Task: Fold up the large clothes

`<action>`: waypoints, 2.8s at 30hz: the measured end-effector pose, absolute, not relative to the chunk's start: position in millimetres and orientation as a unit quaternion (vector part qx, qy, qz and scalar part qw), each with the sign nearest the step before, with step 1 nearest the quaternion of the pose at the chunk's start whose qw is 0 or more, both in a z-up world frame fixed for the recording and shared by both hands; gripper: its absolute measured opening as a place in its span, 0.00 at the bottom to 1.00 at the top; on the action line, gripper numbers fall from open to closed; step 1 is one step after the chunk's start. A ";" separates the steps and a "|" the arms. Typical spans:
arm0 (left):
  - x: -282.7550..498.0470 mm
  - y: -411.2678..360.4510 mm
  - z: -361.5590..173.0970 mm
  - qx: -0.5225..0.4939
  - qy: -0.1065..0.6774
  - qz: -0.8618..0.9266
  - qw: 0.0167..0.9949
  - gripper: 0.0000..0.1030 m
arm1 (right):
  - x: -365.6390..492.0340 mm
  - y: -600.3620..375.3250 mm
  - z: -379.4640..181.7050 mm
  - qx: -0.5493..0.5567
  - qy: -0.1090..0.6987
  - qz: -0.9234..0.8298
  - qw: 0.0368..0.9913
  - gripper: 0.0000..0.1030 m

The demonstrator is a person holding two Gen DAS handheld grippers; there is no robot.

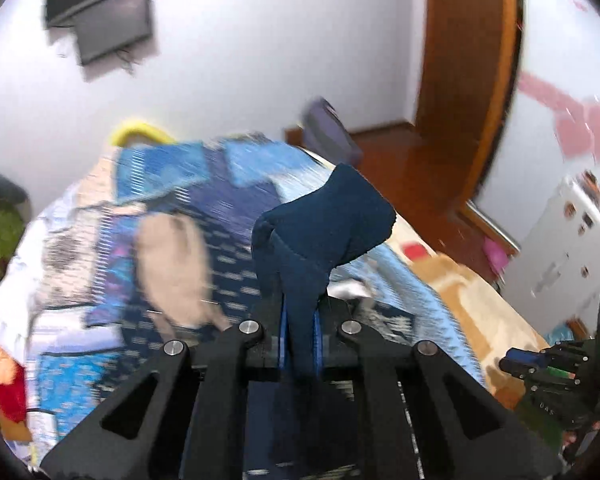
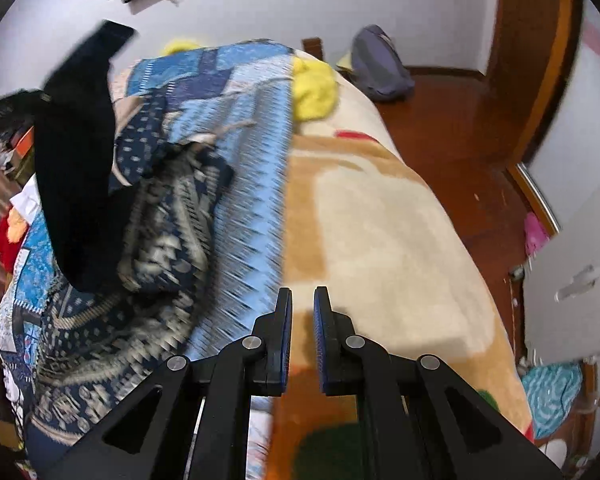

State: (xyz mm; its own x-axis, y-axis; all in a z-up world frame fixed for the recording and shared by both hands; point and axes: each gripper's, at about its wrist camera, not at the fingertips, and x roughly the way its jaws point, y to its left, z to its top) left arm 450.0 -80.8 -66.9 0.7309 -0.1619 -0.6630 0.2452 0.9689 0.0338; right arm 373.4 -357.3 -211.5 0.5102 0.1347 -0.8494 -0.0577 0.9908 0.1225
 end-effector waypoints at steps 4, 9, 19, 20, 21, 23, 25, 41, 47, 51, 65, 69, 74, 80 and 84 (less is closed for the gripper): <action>439.8 -17.9 -52.4 0.042 0.332 -0.063 0.940 0.09 | 389.7 -318.6 -194.5 0.002 0.472 0.078 0.878 0.06; 433.4 56.6 -75.5 -0.003 0.347 -0.027 0.937 0.09 | 411.1 -271.3 -185.8 -0.040 0.457 0.099 0.883 0.06; 417.3 142.1 -213.5 -0.058 0.469 0.017 0.881 0.09 | 456.6 -194.9 -257.4 -0.103 0.530 0.112 0.834 0.06; 414.5 149.0 -225.0 -0.068 0.477 0.016 0.876 0.09 | 454.0 -190.4 -261.5 -0.123 0.517 0.108 0.840 0.06; 410.6 156.1 -238.3 -0.078 0.487 0.016 0.870 0.09 | 450.5 -188.0 -261.5 -0.137 0.507 0.106 0.844 0.06; 402.8 166.2 -256.1 -0.093 0.497 0.013 0.863 0.11 | 444.3 -181.6 -262.7 -0.171 0.496 0.101 0.845 0.06; 396.1 173.6 -264.9 -0.107 0.501 0.011 0.859 0.13 | 438.5 -176.5 -264.8 -0.205 0.486 0.093 0.844 0.06; 376.0 189.6 -307.8 -0.119 0.542 0.060 0.830 0.60 | 420.0 -215.9 -260.7 -0.188 0.468 0.074 0.860 0.39; 370.9 187.5 -307.3 -0.108 0.549 0.055 0.827 0.68 | 429.0 -281.3 -266.7 -0.110 0.504 0.015 0.856 1.00; 358.0 178.2 -296.7 -0.069 0.548 0.070 0.831 0.78 | 427.4 -308.7 -260.0 -0.053 0.521 0.018 0.852 1.00; 366.6 169.8 -200.1 -0.031 0.485 0.056 0.872 0.88 | 440.4 -251.3 -185.1 -0.021 0.457 0.114 0.882 1.00; 395.1 158.9 -174.8 -0.020 0.463 0.040 0.885 0.93 | 464.2 -215.4 -172.4 -0.012 0.447 0.148 0.882 1.00; 449.6 151.4 -166.5 -0.040 0.453 0.023 0.890 0.96 | 502.2 -179.1 -168.8 -0.014 0.446 0.172 0.878 1.00; 508.5 147.7 -186.4 -0.067 0.470 0.020 0.880 0.96 | 564.0 -144.3 -189.8 -0.003 0.471 0.184 0.863 1.00; 547.1 148.7 -210.7 -0.103 0.487 0.011 0.867 0.96 | 604.4 -122.9 -210.1 -0.009 0.487 0.191 0.852 1.00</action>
State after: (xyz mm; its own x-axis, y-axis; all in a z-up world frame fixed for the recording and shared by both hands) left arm 547.1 148.7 -210.7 0.5254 -0.0811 -0.8470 -0.1196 0.9785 -0.1679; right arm 604.4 -122.9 -210.1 0.4526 0.3161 -0.8338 -0.3333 0.9273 0.1706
